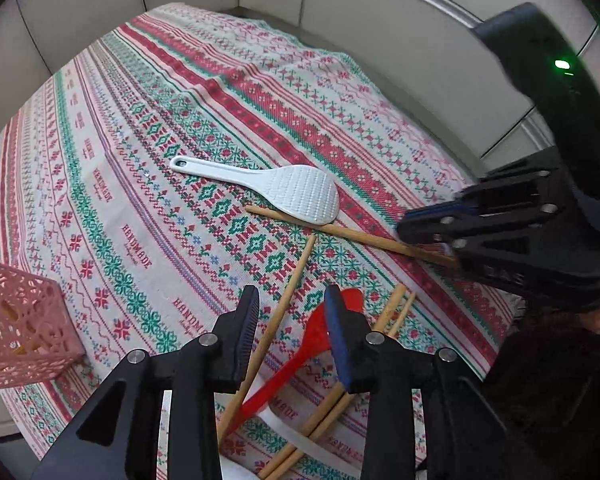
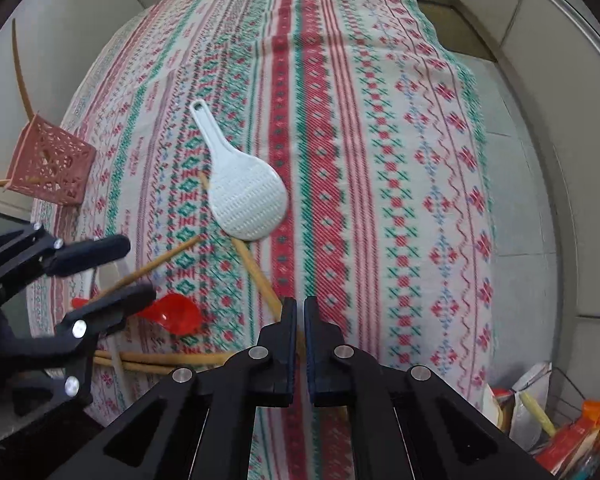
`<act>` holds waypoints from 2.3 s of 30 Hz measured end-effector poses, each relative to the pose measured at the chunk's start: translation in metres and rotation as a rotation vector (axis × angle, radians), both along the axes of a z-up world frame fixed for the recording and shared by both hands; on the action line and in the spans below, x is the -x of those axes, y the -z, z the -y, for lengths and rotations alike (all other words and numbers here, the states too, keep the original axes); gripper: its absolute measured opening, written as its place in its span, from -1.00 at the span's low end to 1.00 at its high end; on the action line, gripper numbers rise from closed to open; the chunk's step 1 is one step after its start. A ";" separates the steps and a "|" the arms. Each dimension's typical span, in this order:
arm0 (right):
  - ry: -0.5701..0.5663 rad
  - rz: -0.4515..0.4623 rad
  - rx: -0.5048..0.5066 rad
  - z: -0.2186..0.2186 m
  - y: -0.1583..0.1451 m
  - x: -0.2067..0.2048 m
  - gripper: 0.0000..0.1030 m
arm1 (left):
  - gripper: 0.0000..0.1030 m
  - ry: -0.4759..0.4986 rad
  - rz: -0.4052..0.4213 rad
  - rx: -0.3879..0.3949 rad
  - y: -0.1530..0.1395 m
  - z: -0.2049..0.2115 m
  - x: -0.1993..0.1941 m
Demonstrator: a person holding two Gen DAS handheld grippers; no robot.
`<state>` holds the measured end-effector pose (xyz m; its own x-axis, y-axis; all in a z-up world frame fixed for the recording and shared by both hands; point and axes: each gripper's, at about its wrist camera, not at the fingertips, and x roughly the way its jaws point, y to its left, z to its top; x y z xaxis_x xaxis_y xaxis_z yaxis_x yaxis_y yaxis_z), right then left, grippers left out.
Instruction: Organize utensils
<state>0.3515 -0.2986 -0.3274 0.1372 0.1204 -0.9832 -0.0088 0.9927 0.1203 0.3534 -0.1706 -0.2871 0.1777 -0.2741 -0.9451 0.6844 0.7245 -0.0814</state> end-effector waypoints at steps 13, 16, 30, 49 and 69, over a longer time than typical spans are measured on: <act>-0.025 0.007 -0.046 0.005 -0.007 -0.002 -0.71 | -0.91 -0.152 0.084 0.013 -0.028 -0.021 -0.013; -0.027 -0.002 -0.039 -0.004 0.001 -0.010 -0.71 | -0.91 -0.200 0.125 0.044 -0.050 -0.040 -0.010; -0.045 0.019 0.085 -0.039 0.004 -0.019 -0.11 | -0.91 -0.243 0.175 0.118 -0.087 -0.096 0.021; -0.230 0.131 0.167 -0.144 0.009 -0.054 -0.82 | -0.91 -0.304 0.191 0.137 -0.095 -0.126 0.029; -0.075 0.562 -0.065 -0.075 -0.152 0.023 -0.90 | -0.91 -0.438 0.413 0.272 -0.182 -0.172 0.063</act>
<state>0.3281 -0.2234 -0.1759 0.6258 0.2076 -0.7519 -0.1590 0.9776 0.1376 0.2905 0.0014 -0.1055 0.6602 -0.3132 -0.6827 0.3448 0.9338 -0.0950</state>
